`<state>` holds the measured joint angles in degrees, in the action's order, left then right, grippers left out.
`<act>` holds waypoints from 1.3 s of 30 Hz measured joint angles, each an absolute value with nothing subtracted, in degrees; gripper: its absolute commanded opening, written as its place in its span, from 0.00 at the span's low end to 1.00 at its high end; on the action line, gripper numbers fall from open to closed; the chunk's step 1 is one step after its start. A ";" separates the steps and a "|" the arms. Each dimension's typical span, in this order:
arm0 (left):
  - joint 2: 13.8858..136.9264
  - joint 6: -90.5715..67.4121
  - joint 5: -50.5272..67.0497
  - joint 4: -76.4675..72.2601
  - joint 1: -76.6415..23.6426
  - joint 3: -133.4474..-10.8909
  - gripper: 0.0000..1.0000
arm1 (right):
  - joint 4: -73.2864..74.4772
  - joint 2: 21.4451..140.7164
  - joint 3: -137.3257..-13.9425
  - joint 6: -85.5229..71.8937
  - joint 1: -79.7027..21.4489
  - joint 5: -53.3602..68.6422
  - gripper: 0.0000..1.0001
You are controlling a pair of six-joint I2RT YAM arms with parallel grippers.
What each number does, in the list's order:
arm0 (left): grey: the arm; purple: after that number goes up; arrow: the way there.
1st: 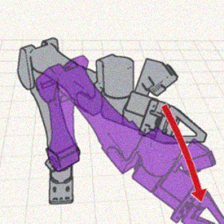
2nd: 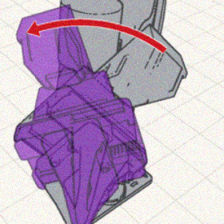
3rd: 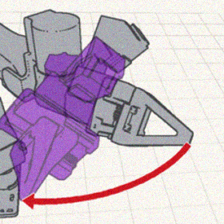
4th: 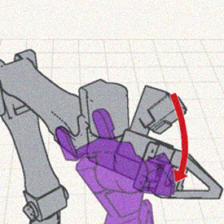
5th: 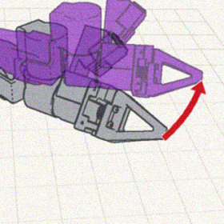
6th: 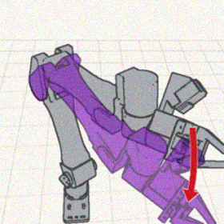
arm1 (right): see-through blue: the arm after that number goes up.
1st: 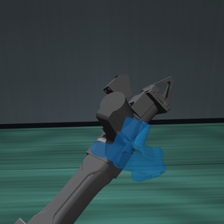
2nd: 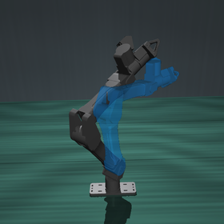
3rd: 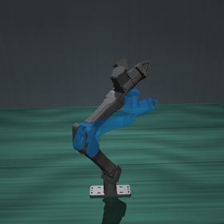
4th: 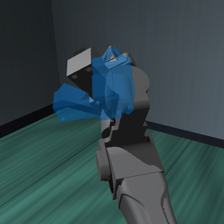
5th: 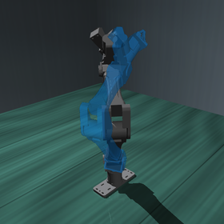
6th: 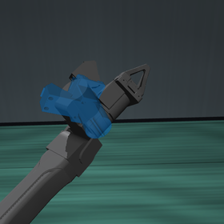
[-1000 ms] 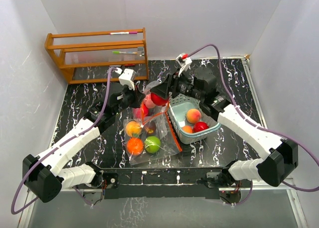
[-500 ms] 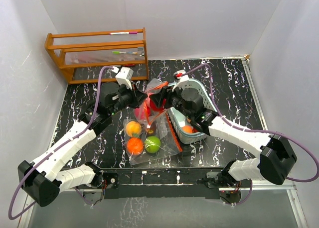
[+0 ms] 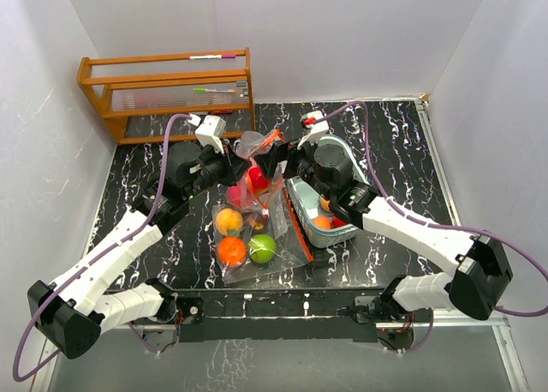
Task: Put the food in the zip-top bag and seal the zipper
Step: Place the fake fruit in the zipper food storage bag, then pick up the fake fruit from the bin.
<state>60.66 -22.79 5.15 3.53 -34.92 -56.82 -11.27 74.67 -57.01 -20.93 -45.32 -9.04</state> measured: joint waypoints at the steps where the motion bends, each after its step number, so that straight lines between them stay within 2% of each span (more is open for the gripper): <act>1: 60.66 -22.65 4.97 3.53 -34.92 -56.82 0.00 | -10.46 74.15 -57.21 -20.97 -45.39 -8.54 0.98; 6: 60.66 -21.26 3.27 3.97 -34.92 -56.82 0.00 | -2.26 68.49 -57.28 -22.33 -45.82 -8.67 0.98; 16: 60.64 -18.61 0.14 4.99 -34.92 -56.82 0.00 | 22.37 57.71 -58.08 -27.73 -45.60 -19.88 1.00; 26: 60.64 -18.00 -0.05 4.86 -34.92 -56.58 0.00 | 36.84 71.55 -59.46 -32.27 -40.47 -20.75 0.99; 39: 60.64 -17.91 -0.21 4.51 -34.92 -56.07 0.00 | 37.41 77.06 -58.26 -33.10 -33.58 -19.77 0.99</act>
<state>60.64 -17.91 -0.21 4.51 -34.92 -56.07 37.41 77.06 -58.26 -33.10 -33.58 -19.77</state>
